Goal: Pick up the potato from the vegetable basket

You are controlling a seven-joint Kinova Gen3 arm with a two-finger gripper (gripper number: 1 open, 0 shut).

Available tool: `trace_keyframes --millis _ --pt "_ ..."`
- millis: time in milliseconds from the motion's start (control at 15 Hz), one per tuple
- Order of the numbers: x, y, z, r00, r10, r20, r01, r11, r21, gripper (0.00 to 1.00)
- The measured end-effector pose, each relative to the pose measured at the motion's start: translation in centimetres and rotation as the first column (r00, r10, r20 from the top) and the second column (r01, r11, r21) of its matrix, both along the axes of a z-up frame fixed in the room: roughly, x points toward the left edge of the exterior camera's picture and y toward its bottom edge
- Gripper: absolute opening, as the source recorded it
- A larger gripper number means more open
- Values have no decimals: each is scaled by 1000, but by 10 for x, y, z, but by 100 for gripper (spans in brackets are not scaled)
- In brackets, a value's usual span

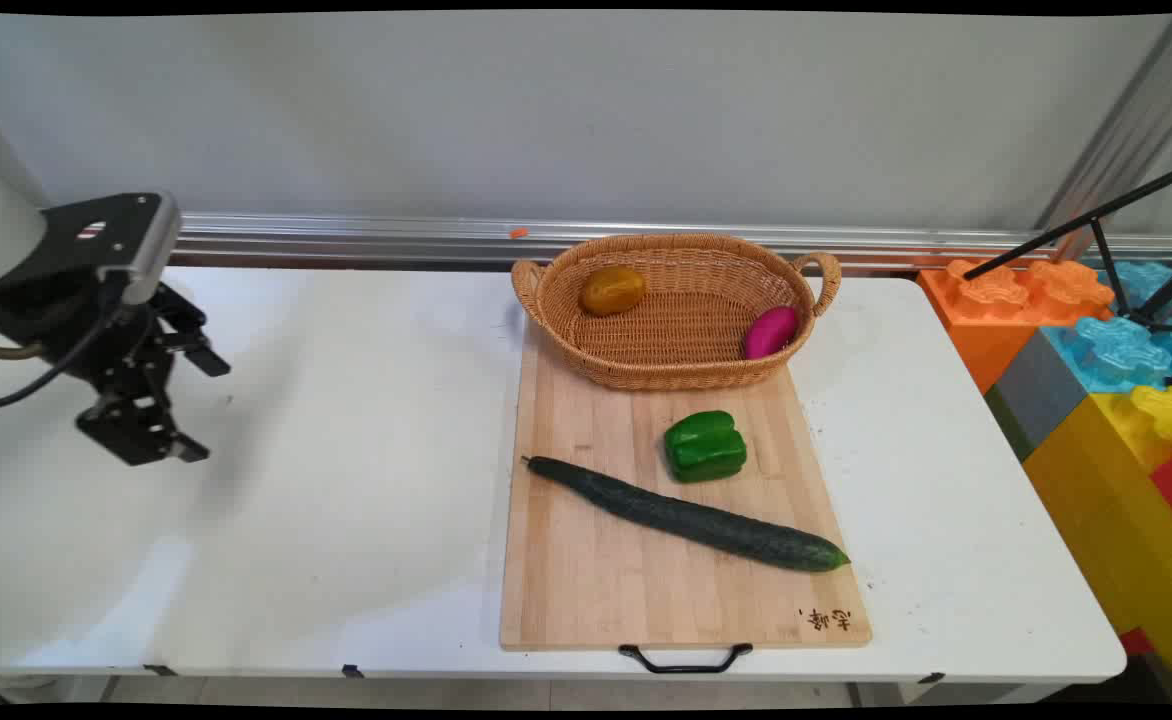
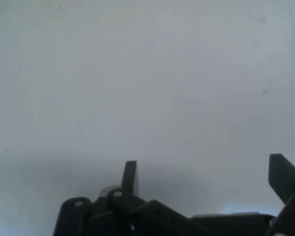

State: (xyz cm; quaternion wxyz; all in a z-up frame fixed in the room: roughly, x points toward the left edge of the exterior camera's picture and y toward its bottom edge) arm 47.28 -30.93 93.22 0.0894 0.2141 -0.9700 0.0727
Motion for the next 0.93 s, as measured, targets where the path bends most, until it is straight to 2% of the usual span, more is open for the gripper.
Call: trace_keyframes --millis 333,467,667,933 --pt "-27 -33 -2 995 31 -99 -40 996 -84 100" --pt "-51 -59 2 991 37 -131 -57 988 -145 100" --pt "-96 -96 11 987 23 -156 -61 969 -239 100" --pt "-164 -153 20 984 26 -175 -86 934 -346 100"
